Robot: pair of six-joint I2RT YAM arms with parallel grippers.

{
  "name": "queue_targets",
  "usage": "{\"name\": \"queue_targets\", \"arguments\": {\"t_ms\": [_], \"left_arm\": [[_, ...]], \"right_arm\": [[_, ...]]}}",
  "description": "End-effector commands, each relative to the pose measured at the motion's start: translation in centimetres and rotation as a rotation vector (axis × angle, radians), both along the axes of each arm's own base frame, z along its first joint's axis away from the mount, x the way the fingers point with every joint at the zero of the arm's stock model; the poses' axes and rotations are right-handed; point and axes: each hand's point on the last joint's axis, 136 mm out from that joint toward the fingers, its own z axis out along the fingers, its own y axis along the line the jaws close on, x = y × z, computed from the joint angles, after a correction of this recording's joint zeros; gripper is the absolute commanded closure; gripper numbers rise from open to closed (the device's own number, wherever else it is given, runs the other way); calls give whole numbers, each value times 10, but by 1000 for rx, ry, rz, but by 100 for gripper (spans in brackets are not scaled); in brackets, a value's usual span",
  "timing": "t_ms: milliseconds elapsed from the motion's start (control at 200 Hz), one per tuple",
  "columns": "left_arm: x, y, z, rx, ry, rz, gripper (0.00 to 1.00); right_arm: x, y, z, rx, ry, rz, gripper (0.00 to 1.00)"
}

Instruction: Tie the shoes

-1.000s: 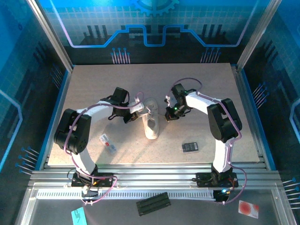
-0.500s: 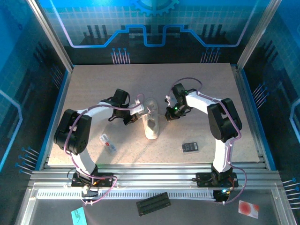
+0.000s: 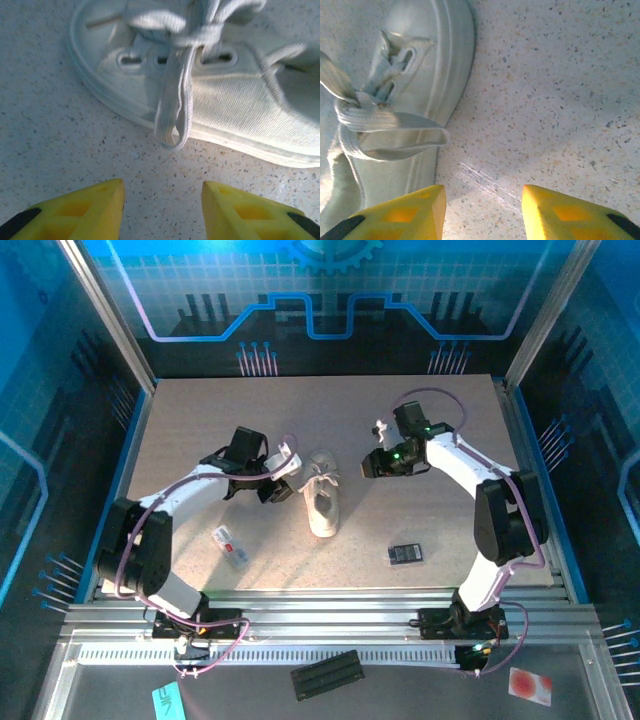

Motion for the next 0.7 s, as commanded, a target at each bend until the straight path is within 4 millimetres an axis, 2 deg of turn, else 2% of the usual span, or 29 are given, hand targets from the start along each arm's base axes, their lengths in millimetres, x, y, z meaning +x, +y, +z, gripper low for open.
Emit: {"name": "queue_targets", "arguments": {"t_ms": [0, 85, 180, 310, 410, 510, 695], "left_arm": [[2, -21, 28, -112, -4, 32, 58], [8, -38, 38, -176, 28, 64, 64], [12, -59, 36, -202, 63, 61, 70], [18, -78, 30, -208, 80, 40, 78], [24, -91, 33, -222, 77, 20, 86], [33, -96, 30, -209, 79, 36, 90], [37, -95, 17, -183, 103, 63, 88]], "right_arm": [[8, 24, 19, 136, 10, -15, 56], [15, 43, 21, 223, 30, -29, 56], [22, 60, 18, 297, 63, -48, 58], [29, 70, 11, 337, 87, -70, 60], [29, 77, 5, 353, 117, -63, 62], [26, 83, 1, 364, 135, -57, 62], [22, 90, -4, 379, 157, -50, 61]]}}
